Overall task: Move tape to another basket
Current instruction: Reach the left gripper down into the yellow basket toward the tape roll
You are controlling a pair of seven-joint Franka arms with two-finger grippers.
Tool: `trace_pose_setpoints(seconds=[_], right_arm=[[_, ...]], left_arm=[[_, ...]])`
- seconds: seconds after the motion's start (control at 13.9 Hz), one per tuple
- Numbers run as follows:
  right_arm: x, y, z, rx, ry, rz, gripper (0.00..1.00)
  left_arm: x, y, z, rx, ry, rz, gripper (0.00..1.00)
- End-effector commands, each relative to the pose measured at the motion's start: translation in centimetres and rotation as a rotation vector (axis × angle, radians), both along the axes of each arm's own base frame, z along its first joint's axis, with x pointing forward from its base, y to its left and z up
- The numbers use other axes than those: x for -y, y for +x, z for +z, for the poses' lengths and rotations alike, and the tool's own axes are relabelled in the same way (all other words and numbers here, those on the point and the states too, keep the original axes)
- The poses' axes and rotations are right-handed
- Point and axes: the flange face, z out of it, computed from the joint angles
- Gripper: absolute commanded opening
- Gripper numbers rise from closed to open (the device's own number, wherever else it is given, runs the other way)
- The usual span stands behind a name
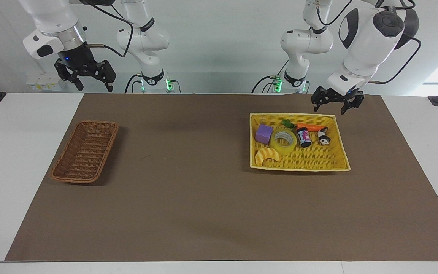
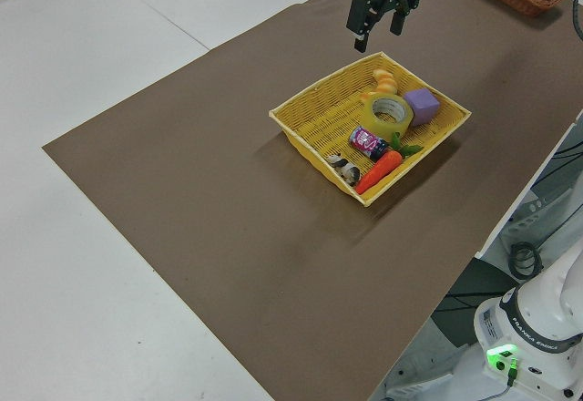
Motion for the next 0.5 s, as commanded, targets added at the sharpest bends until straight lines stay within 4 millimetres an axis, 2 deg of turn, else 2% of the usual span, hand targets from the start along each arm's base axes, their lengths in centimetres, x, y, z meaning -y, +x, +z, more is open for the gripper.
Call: trace_pose_setpoints(seconds=[0.0, 0.14, 0.43], right_arm=[[0.2, -0.7, 0.0, -0.003, 0.003, -0.013, 1.0], [0.2, -0.7, 0.0, -0.003, 0.003, -0.013, 1.0], [0.3, -0.7, 0.0, -0.003, 0.003, -0.014, 1.0]], left_arm=[[0.5, -1.2, -3.6, 0.029, 0.001, -0.019, 1.0], [0.4, -1.3, -6.5, 0.037, -0.001, -0.021, 1.0], [1.3, -0.4, -10.1, 0.026, -0.001, -0.025, 1.0]])
